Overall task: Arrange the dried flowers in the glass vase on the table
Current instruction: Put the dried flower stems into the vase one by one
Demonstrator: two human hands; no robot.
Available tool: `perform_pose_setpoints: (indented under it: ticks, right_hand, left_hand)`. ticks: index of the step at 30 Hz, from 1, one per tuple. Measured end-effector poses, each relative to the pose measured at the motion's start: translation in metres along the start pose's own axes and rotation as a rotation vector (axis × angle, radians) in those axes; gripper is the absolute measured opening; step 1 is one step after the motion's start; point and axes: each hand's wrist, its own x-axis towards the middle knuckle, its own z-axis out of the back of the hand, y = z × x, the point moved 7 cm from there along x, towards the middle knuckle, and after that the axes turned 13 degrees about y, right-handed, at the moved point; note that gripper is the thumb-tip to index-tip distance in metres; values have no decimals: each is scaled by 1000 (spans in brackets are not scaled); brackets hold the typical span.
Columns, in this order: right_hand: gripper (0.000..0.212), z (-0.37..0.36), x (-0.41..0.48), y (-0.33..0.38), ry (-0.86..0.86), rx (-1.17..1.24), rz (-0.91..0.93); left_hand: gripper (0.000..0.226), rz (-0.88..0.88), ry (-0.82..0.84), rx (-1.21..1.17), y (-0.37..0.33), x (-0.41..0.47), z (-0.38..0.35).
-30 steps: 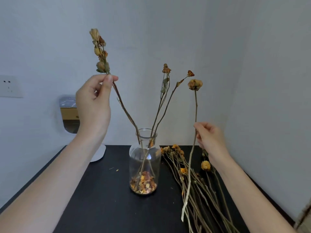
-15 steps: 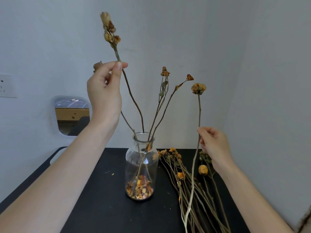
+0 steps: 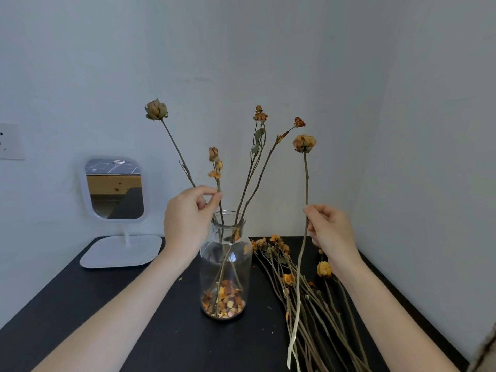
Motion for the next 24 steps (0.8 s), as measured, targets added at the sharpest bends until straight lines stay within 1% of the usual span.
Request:
perform_pose_setpoints:
  ticks: [4,6,10,12,14,16,18,20,24]
  right_hand:
    - [12,-3,-1,1,7,8,-7]
    - [13,-5,-1,1,11,9,-13]
    - [17,-8,-2,7,17,34,4]
    - [16,-9,-2,18,12,53,42]
    - [12,-9,-1,32,-2,83,97]
    - [11,-9,1,49,-16,106,160]
    - [11,-10,1,65,-24,128,221]
    - [11,-9,1,78,-37,144,279]
    - [11,-6,1,97,-92,157,367]
  left_hand:
    - [14,-14,17,96,5,-17,-3]
    - [22,2,27,88,14,-30,-7]
    - [40,167,58,-55,44,-53,-17]
    - [54,261,138,-145,59,-55,-26]
    - [66,301,311,-206,66,-49,-40]
    - [62,304,497,-260,65,-43,-54]
    - [48,313,587,-347,65,-38,-62]
    - [40,324,589,-389,64,-34,-63]
    - [42,331,535,-363,64,-29,-65]
